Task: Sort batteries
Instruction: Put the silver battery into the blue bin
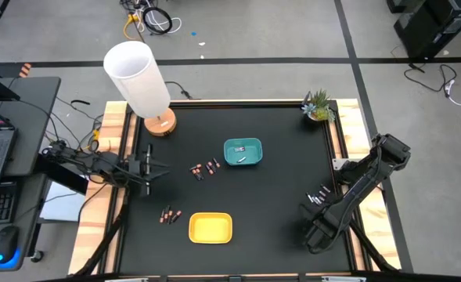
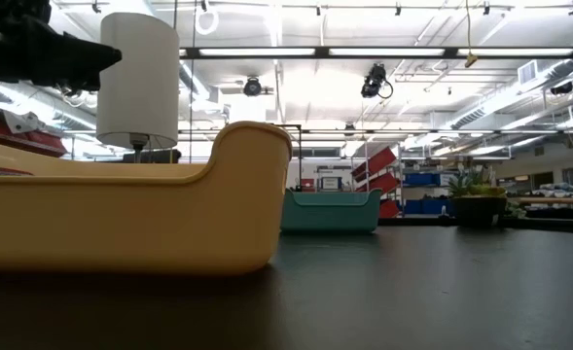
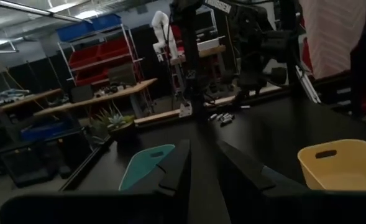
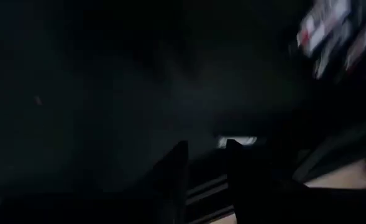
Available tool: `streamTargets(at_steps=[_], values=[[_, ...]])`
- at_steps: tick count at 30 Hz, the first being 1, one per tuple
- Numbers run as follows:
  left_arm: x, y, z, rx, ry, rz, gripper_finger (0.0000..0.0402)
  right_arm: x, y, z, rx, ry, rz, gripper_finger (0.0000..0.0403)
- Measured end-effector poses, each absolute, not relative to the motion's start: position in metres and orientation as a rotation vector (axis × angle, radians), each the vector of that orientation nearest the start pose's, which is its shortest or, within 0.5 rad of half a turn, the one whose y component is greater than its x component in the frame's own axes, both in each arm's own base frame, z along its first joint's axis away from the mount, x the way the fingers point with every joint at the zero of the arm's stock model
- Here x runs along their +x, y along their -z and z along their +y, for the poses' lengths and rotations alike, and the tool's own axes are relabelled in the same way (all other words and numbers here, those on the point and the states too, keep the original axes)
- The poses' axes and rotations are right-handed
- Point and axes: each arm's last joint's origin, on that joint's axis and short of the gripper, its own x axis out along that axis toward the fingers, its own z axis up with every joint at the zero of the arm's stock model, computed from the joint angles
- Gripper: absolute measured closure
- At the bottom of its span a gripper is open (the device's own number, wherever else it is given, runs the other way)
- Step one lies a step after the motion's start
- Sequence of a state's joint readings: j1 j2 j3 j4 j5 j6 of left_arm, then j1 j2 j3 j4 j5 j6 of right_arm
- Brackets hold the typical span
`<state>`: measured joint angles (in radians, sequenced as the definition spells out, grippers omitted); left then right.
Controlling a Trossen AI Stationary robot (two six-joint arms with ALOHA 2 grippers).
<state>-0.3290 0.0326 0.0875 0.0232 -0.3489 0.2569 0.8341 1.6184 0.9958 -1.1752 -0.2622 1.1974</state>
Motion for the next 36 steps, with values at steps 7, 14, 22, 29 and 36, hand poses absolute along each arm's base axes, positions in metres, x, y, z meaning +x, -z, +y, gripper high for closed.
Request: streamTargets(at_steps=[7,14,22,29,36], values=[[0.090,-0.197,-0.019,0.139,-0.066,-0.112,0.0312,0.145,-0.159,0.180,0.084,0.131,1.963,0.0309],[0.089,-0.202,-0.018,0.083,-0.100,-0.157,0.0312,0.128,-0.150,0.180,-0.069,-0.053,2.028,0.0309],[0.088,-0.206,-0.017,0.024,-0.137,-0.201,0.0312,0.113,-0.144,0.183,-0.185,-0.172,2.057,0.0309],[0.087,-0.210,-0.016,-0.007,-0.149,-0.240,0.0312,0.111,-0.143,0.184,-0.264,-0.159,1.995,0.0311],[0.086,-0.213,-0.015,-0.026,-0.180,-0.265,0.0312,0.108,-0.134,0.182,-0.297,-0.223,1.964,0.0311]])
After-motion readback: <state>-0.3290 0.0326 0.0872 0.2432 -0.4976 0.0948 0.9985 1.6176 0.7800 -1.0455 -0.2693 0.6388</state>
